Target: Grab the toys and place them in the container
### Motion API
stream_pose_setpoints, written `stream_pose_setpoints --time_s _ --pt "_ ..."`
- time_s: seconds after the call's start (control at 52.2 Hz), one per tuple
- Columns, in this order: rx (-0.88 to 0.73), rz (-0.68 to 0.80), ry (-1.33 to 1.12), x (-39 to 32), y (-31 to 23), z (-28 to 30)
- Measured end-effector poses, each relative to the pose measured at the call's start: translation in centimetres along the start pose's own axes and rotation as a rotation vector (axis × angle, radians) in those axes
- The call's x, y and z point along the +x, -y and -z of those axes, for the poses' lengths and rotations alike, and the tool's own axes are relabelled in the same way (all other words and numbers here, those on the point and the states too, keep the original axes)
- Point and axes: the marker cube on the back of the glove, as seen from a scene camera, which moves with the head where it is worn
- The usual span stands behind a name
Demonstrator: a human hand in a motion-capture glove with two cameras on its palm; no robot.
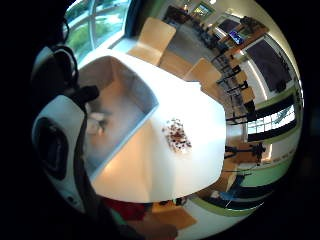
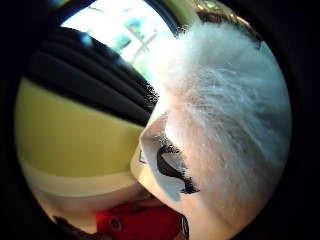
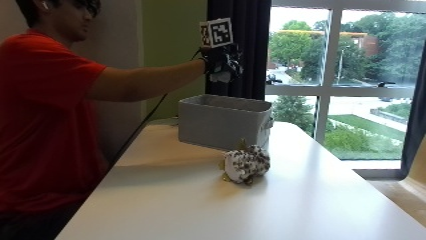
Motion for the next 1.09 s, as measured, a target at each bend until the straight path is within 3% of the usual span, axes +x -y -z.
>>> stream_pose_setpoints --time_s 0.345,0.518,1.093 --pt "-0.137 0.016 0.166 -1.7 0.0 -2.8" --pt "-0.14 0.05 0.091 0.1 -1.3 -2.5" --pt "-0.233 -0.158 -0.066 16.7 -10.8 -3.7"
